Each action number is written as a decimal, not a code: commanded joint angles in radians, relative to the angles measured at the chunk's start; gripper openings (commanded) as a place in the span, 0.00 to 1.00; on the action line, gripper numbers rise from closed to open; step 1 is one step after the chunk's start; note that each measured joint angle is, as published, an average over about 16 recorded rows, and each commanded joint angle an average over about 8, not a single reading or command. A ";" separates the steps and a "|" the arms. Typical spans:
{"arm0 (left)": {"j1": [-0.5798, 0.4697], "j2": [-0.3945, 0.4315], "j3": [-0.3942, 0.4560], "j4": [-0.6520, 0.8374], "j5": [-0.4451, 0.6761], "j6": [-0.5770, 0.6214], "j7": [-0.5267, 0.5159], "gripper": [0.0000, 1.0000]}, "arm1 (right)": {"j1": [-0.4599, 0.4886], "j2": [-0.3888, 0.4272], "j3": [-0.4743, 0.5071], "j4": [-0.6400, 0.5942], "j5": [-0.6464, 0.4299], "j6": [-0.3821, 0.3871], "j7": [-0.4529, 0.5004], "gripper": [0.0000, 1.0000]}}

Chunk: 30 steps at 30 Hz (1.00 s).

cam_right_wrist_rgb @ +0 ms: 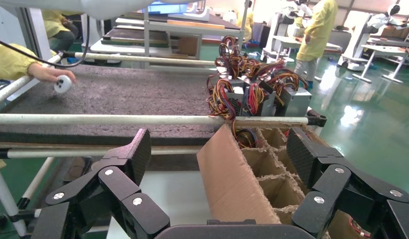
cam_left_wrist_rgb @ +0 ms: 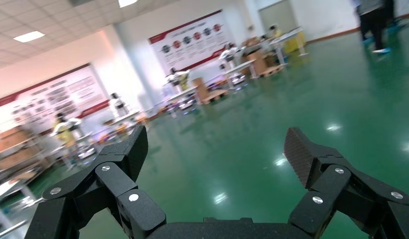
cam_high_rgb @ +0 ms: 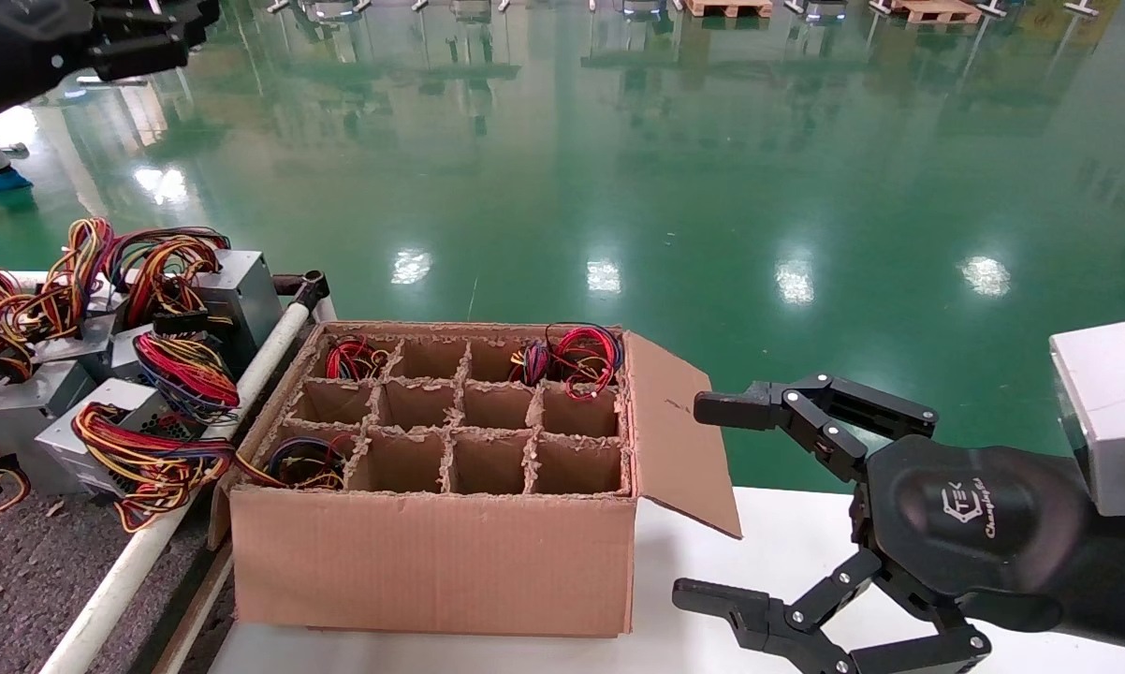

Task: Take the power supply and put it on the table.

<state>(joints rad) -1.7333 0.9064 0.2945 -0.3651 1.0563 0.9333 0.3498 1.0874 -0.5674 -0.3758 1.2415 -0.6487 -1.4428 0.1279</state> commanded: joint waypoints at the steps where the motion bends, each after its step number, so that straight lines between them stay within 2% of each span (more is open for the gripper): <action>1: 0.031 -0.014 -0.001 -0.044 -0.016 0.027 -0.026 1.00 | 0.000 0.000 0.000 0.000 0.000 0.000 0.000 1.00; 30: 0.484 -0.217 -0.011 -0.675 -0.239 0.413 -0.395 1.00 | 0.000 0.000 0.000 0.000 0.000 0.000 0.000 1.00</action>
<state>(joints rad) -1.2496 0.6896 0.2836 -1.0400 0.8171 1.3462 -0.0449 1.0874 -0.5674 -0.3759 1.2415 -0.6487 -1.4427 0.1279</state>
